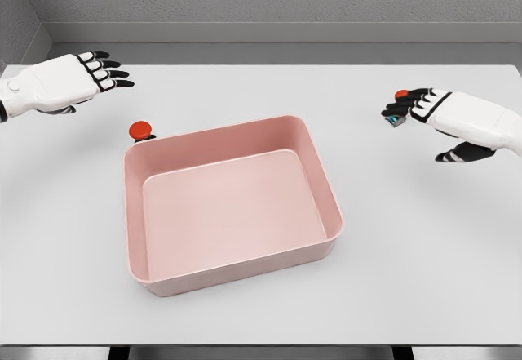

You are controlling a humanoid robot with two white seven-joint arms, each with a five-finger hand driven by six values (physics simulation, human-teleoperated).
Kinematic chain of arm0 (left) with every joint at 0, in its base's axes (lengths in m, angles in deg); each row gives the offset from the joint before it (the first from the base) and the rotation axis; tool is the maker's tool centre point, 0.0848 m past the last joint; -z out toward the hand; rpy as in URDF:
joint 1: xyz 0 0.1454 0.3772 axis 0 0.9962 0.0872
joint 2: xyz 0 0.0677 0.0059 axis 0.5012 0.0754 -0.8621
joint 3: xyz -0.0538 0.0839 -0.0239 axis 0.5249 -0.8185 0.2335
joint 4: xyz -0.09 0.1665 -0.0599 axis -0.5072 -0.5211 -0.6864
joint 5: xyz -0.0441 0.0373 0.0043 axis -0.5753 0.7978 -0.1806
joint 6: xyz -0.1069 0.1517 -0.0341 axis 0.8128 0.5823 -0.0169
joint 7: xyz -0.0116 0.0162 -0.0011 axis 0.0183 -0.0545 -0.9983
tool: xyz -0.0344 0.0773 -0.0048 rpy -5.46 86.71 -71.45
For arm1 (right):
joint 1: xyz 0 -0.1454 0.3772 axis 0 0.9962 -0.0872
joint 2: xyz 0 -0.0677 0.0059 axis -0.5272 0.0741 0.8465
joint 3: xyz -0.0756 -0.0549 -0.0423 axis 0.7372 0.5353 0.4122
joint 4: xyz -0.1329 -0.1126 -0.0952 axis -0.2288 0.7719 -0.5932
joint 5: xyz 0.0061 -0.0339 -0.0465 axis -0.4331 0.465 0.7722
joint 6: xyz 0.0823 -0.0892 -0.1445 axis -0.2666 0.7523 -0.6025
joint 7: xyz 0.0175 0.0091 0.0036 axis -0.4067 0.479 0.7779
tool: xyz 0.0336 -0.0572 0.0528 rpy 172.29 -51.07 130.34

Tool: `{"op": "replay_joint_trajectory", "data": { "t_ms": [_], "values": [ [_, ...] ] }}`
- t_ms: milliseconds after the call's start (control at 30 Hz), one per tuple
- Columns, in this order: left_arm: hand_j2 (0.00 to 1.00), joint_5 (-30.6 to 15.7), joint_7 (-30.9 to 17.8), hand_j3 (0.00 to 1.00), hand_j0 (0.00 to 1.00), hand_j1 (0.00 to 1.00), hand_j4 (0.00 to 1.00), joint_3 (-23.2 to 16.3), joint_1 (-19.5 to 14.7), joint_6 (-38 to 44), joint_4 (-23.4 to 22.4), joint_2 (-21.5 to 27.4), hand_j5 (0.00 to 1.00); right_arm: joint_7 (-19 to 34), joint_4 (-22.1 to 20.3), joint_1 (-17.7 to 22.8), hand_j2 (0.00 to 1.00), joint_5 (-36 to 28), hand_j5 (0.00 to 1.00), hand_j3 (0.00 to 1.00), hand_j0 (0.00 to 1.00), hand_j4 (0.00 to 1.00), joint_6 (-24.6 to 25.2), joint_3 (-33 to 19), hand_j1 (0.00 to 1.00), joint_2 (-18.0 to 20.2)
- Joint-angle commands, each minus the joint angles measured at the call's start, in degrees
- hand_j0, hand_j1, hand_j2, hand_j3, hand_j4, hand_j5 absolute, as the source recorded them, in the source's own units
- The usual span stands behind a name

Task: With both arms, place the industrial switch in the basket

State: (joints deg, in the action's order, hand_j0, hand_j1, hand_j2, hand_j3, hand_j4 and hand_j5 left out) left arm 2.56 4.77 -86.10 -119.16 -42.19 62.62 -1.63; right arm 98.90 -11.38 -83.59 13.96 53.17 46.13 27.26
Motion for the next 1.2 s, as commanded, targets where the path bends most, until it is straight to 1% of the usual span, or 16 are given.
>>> {"op": "replay_joint_trajectory", "data": {
  "t_ms": [0, 33, 100, 167, 267, 300, 333, 400, 467, 500, 633, 700, 867, 933, 1033, 1167],
  "values": [
    [1.00, -0.3, 0.0, 1.00, 1.00, 1.00, 1.00, 0.1, 0.0, -0.1, -0.1, 0.0, 1.00, -0.1, 2.3, 0.0, 1.00, -0.5, 1.00, 1.00, 1.00, 1.00, 0.1, 0.0, 1.00, -0.3],
    [1.00, -0.3, 0.0, 1.00, 1.00, 1.00, 1.00, 0.1, 0.0, -0.1, -0.1, 0.0, 1.00, 0.2, 2.7, -0.4, 1.00, -0.5, 1.00, 1.00, 1.00, 1.00, 0.1, 0.0, 1.00, -0.7],
    [1.00, 0.0, -0.1, 1.00, 1.00, 1.00, 1.00, 0.1, 0.0, -0.1, -0.1, 0.0, 1.00, 0.6, 8.1, -4.6, 1.00, 0.1, 1.00, 1.00, 1.00, 1.00, 0.1, 0.0, 1.00, -2.5],
    [1.00, 0.7, -0.1, 1.00, 1.00, 1.00, 1.00, 0.0, 0.0, -0.1, 0.0, -0.7, 1.00, 3.4, 8.7, -5.8, 1.00, 3.8, 1.00, 1.00, 1.00, 1.00, 0.1, 0.0, 1.00, -6.4],
    [1.00, 1.3, -0.1, 1.00, 1.00, 1.00, 1.00, -0.2, -0.1, -0.1, 0.4, -0.8, 1.00, 3.5, 8.5, -6.2, 1.00, 8.9, 1.00, 1.00, 1.00, 1.00, 0.1, 0.6, 1.00, -8.0],
    [1.00, 1.2, -0.1, 1.00, 1.00, 1.00, 1.00, -2.5, -1.4, -0.1, 0.5, -0.8, 1.00, 3.9, 8.5, -6.9, 1.00, 10.5, 1.00, 1.00, 1.00, 1.00, 0.1, 0.6, 1.00, -8.8],
    [1.00, 0.7, -0.1, 1.00, 1.00, 1.00, 1.00, -4.7, -2.7, -0.1, 0.4, -0.8, 1.00, 3.9, 10.1, -8.3, 1.00, 12.3, 1.00, 1.00, 1.00, 1.00, 0.1, 0.6, 1.00, -10.3],
    [1.00, 0.3, -0.1, 1.00, 1.00, 1.00, 1.00, -4.8, -2.8, -0.1, 0.2, -0.8, 1.00, 4.0, 13.6, -10.8, 1.00, 15.1, 1.00, 1.00, 1.00, 1.00, 0.1, 0.6, 1.00, -12.3],
    [1.00, -2.4, -0.3, 1.00, 1.00, 1.00, 1.00, -4.9, -2.8, -0.1, 0.0, -0.8, 1.00, 4.5, 14.3, -11.3, 1.00, 16.2, 1.00, 1.00, 1.00, 1.00, 0.1, 0.6, 1.00, -13.8],
    [1.00, -3.3, -0.3, 1.00, 1.00, 1.00, 1.00, -5.0, -2.8, -0.1, 0.0, -0.7, 1.00, 4.8, 16.2, -12.1, 1.00, 16.6, 1.00, 1.00, 1.00, 1.00, 0.1, 0.7, 1.00, -15.1],
    [1.00, -9.6, -7.3, 1.00, 1.00, 1.00, 1.00, -5.1, -2.8, -0.1, -0.2, -0.7, 1.00, 5.3, 21.6, -15.6, 1.00, 20.1, 1.00, 1.00, 1.00, 1.00, 0.1, 1.7, 1.00, -17.3],
    [1.00, -9.8, -8.5, 1.00, 1.00, 1.00, 1.00, -5.0, -2.8, -0.1, -0.1, -0.8, 1.00, 5.3, 23.6, -16.6, 1.00, 20.7, 1.00, 1.00, 1.00, 1.00, 0.1, 4.2, 1.00, -18.9],
    [1.00, -9.8, -17.5, 1.00, 1.00, 1.00, 1.00, -5.1, -4.6, -0.1, -0.1, -3.5, 1.00, 5.3, 29.3, -19.6, 1.00, 21.6, 1.00, 1.00, 1.00, 1.00, 0.1, 6.9, 1.00, -19.9],
    [1.00, -9.7, -18.2, 1.00, 1.00, 1.00, 1.00, -5.1, -5.1, -0.1, 0.0, -4.5, 1.00, 5.3, 31.4, -20.4, 1.00, 21.6, 1.00, 1.00, 1.00, 1.00, 0.1, 7.7, 1.00, -20.1],
    [1.00, -9.7, -18.7, 1.00, 1.00, 1.00, 1.00, -8.9, -8.0, -0.1, 0.1, -7.0, 1.00, 5.5, 39.1, -23.4, 1.00, 22.0, 1.00, 1.00, 1.00, 1.00, 0.1, 8.0, 1.00, -21.8],
    [1.00, -9.0, -18.7, 1.00, 1.00, 1.00, 1.00, -9.2, -8.4, -0.1, 0.4, -8.3, 1.00, 5.5, 41.8, -23.7, 1.00, 22.1, 1.00, 1.00, 1.00, 1.00, 0.1, 8.2, 1.00, -23.7]
  ]
}}
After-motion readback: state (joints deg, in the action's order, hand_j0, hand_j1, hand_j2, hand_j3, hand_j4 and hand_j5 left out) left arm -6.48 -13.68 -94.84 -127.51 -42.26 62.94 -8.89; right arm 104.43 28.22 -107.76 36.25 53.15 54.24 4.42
